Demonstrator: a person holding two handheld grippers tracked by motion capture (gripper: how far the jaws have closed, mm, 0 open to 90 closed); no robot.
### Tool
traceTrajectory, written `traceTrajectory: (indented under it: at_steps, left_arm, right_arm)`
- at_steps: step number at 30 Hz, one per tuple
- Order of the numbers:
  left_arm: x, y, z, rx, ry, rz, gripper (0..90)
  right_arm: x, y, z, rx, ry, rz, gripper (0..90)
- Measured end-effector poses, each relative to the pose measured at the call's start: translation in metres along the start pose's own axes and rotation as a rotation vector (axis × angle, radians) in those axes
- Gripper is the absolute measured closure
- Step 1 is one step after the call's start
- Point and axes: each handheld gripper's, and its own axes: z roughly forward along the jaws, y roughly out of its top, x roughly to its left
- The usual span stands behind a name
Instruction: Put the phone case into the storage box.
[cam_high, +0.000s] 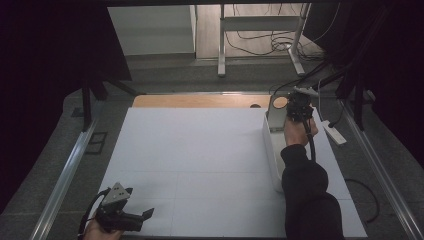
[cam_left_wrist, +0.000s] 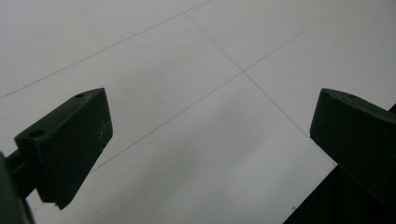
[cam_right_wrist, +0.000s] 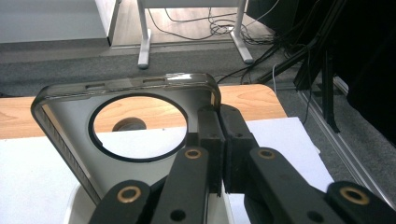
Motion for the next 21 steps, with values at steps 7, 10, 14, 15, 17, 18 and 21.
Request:
traceTrajectory:
  at_steps: [7, 10, 14, 15, 17, 18, 21]
  left_arm:
    - [-0.0002, 0.0, 0.0001, 0.001, 0.0, 0.002, 0.0]
    - [-0.0004, 0.0, 0.0004, 0.0, 0.0, 0.004, 0.0]
    - [-0.0004, 0.0001, 0.0005, 0.003, -0.001, 0.008, 0.0]
    - [-0.0004, 0.0002, 0.0005, 0.004, 0.0, 0.009, 0.0]
    - [-0.0006, 0.0002, 0.0006, 0.004, -0.001, 0.01, 0.0]
    - [-0.0007, 0.0003, 0.0007, 0.005, -0.002, 0.009, 0.0]
    - [-0.0008, 0.0003, 0.0007, 0.006, -0.001, 0.01, 0.0]
  right_arm:
    - [0.001, -0.0022, 0.0028, 0.004, -0.001, 0.004, 88.7]
    - [0.0018, -0.0023, 0.0031, 0.003, -0.002, -0.001, 88.7]
    - [0.0025, -0.0025, 0.0035, -0.001, -0.002, -0.005, 88.6]
    - [0.0027, -0.0024, 0.0035, 0.0, -0.004, -0.006, 88.5]
    - [0.0028, -0.0025, 0.0036, -0.001, -0.004, -0.008, 88.2]
    - [0.0029, -0.0025, 0.0036, -0.002, -0.003, -0.009, 87.8]
    - [0.0029, -0.0024, 0.0038, -0.003, 0.001, -0.011, 87.3]
